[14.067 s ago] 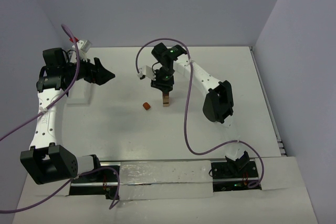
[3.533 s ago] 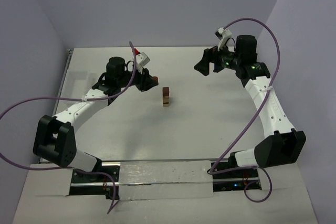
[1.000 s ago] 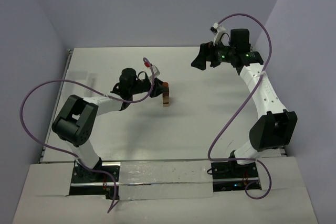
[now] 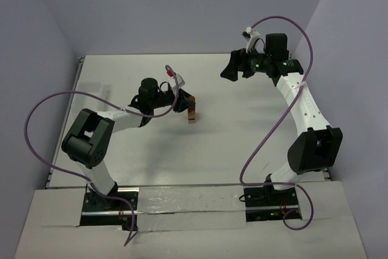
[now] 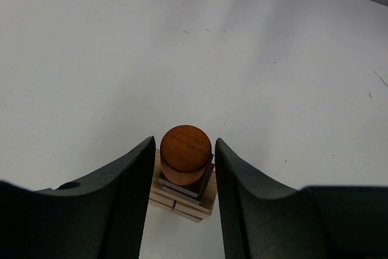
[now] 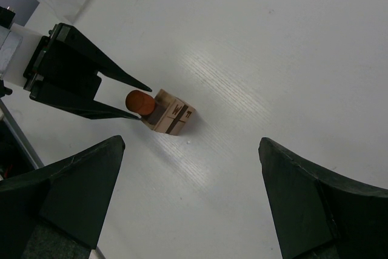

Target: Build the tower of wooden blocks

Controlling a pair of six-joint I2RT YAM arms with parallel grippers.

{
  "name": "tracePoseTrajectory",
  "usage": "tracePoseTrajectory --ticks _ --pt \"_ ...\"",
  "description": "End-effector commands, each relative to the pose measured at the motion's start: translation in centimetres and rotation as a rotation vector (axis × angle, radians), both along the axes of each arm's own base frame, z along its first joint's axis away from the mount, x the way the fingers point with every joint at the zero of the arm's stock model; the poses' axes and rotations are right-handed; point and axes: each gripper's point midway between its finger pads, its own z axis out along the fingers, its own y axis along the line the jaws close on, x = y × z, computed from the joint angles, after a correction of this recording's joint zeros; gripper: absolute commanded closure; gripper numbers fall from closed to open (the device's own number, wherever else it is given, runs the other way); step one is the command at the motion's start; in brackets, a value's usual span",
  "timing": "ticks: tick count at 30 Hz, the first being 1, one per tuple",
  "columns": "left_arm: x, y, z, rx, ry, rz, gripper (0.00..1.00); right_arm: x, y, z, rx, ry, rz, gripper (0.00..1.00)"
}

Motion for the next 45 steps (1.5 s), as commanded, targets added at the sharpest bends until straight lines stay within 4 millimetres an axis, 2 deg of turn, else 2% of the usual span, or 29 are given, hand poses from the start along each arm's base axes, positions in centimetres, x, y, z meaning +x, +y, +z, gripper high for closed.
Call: tracePoseTrajectory --ticks 1,5,8,10,16,19,20,21,23,25,26,27,29,30,32,33,34,35,37,40,42,45 --pt "0.9 -0.6 1.9 -0.037 -0.069 -0.004 0.49 0.5 -0.1 1.7 0.008 -0.039 0.009 0.0" --pt "0.6 -0.7 2.2 -0.058 -0.044 -0.007 0.42 0.5 0.0 1.7 0.008 -0.039 0.011 0.0" --pt "0.4 -0.8 3.5 -0.087 -0.053 -0.011 0.1 0.5 0.0 1.6 0.01 -0.037 0.014 0.0" --pt "0.2 -0.9 4.5 -0.109 -0.04 -0.02 0.01 0.5 0.0 1.7 0.011 -0.036 0.016 0.0" --pt "-0.6 -1.1 7.8 -0.146 -0.007 -0.041 0.01 0.4 0.1 1.9 0.011 -0.039 0.02 0.0" --pt "0.2 -0.8 10.7 -0.136 0.028 0.012 0.01 0.3 0.2 2.4 0.017 -0.046 0.025 0.0" --pt "0.5 -0.6 11.2 -0.126 0.042 0.035 0.01 0.3 0.2 2.5 0.017 -0.049 0.023 0.0" --pt "0.9 -0.2 10.6 -0.09 0.094 0.083 0.01 0.3 0.1 2.7 0.014 -0.053 0.021 0.0" --pt "2.0 0.3 13.1 -0.074 0.101 0.145 0.01 0.5 0.0 2.9 0.009 -0.061 0.014 0.0" --pt "3.1 2.9 13.2 0.001 0.213 0.268 0.01 0.6 -0.3 3.0 -0.007 -0.072 -0.005 0.0" --pt "3.2 4.4 12.2 0.046 0.293 0.335 0.01 0.7 -0.5 3.0 -0.014 -0.078 -0.013 0.0" --pt "3.6 5.3 12.5 0.04 0.317 0.371 0.01 0.7 -0.7 2.9 -0.023 -0.082 -0.022 0.0" --pt "4.4 9.6 11.8 0.062 0.431 0.47 0.01 0.8 -1.5 2.3 -0.056 -0.098 -0.057 0.0" --pt "4.2 10.9 11.5 0.062 0.473 0.46 0.01 0.8 -1.8 2.0 -0.07 -0.102 -0.07 0.0" --pt "2.0 13.2 10.7 0.033 0.57 0.361 0.01 0.8 -3.0 0.4 -0.122 -0.106 -0.125 0.0" --pt "1.7 15.1 10.5 0.011 0.581 0.374 0.01 0.8 -3.5 -0.4 -0.138 -0.097 -0.148 0.0" --pt "2.4 16.6 10.4 0.004 0.573 0.422 0.01 0.7 -3.6 -0.1 -0.137 -0.108 -0.155 0.0" --pt "2.4 19.3 10.0 0.008 0.547 0.524 0.01 0.7 -4.4 -1.0 -0.153 -0.101 -0.19 0.0" --pt "2.3 22.4 9.4 0.059 0.484 0.642 0.01 0.4 -5.8 -3.2 -0.174 -0.065 -0.25 0.0" --pt "1.8 24.8 8.5 0.132 0.426 0.748 0.01 0.2 -7.6 -5.1 -0.183 -0.033 -0.33 0.0" --pt "1.1 26.0 7.3 0.17 0.416 0.808 0.01 0.2 -9.2 -6.2 -0.195 -0.019 -0.402 0.0" --pt "0.3 27.1 5.7 0.213 0.432 0.863 0.01 -0.1 -10.3 -7.0 -0.207 -0.019 -0.47 0.0"
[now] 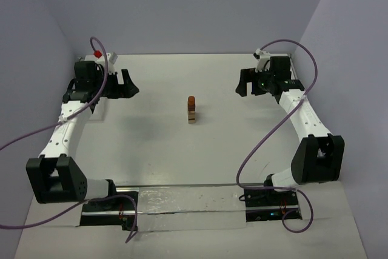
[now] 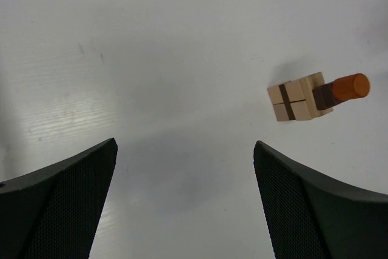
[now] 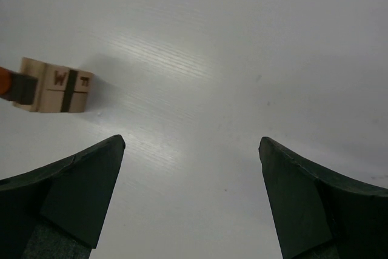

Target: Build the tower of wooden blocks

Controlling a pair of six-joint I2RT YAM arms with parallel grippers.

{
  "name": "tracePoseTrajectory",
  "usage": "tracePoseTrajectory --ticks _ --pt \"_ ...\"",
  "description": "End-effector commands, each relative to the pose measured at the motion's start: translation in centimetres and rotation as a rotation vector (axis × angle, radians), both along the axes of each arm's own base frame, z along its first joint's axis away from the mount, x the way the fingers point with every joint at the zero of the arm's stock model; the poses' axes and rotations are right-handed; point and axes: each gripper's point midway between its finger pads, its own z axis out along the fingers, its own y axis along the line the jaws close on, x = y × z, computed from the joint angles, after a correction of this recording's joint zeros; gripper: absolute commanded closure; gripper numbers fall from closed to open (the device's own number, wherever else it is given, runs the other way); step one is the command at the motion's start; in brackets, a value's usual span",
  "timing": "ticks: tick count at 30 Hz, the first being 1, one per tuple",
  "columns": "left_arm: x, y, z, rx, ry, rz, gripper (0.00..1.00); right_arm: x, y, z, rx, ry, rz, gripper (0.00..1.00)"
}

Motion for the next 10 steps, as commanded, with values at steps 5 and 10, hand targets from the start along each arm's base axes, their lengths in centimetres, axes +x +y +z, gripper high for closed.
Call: tracePoseTrajectory --ticks 5,10 --pt "-1.0 3.4 -1.2 0.123 -0.023 0.11 0.01 0.3 -3.9 1.5 -0.018 -0.125 -0.179 0.0" --pt "-0.7 3.2 -1.0 0.115 -0.026 0.099 0.01 0.2 -4.1 1.6 -0.011 -0.142 -0.192 0.0"
